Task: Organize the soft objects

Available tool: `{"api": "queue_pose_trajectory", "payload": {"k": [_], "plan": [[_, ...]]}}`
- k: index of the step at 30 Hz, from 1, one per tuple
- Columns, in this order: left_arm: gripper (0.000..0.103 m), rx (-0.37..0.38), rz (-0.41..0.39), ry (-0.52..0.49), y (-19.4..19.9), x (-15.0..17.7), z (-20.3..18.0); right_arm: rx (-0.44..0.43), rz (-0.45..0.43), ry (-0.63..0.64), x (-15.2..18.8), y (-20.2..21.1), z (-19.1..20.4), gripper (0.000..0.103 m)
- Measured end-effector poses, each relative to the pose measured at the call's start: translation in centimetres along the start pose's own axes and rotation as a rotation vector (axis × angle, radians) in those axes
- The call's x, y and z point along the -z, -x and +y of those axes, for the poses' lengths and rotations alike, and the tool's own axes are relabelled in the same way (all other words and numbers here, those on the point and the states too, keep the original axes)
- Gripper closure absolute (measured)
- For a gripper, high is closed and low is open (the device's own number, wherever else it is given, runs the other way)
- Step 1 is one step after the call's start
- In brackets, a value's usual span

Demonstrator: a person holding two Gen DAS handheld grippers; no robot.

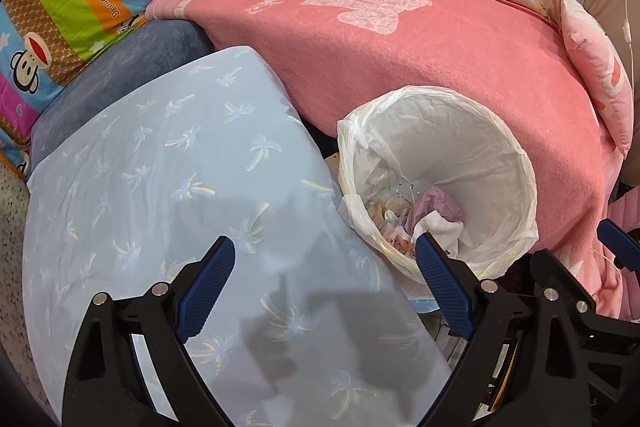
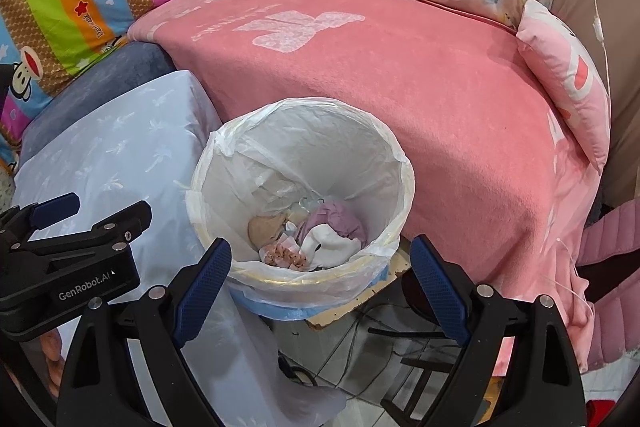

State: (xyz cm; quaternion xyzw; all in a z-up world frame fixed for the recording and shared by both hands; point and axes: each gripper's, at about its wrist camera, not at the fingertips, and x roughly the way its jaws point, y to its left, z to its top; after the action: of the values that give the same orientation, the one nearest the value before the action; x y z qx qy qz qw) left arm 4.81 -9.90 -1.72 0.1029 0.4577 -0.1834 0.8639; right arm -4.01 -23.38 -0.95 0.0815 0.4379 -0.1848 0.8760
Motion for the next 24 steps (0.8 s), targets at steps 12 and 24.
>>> {"api": "queue_pose_trajectory", "payload": {"k": [12, 24], "plan": [[0.015, -0.017, 0.014, 0.004, -0.21, 0.00, -0.02, 0.007, 0.007, -0.004, -0.02, -0.44, -0.40, 0.015], [0.015, -0.017, 0.022, 0.008, -0.21, 0.06, -0.02, 0.009, 0.009, -0.005, -0.05, -0.40, -0.48, 0.015]]}}
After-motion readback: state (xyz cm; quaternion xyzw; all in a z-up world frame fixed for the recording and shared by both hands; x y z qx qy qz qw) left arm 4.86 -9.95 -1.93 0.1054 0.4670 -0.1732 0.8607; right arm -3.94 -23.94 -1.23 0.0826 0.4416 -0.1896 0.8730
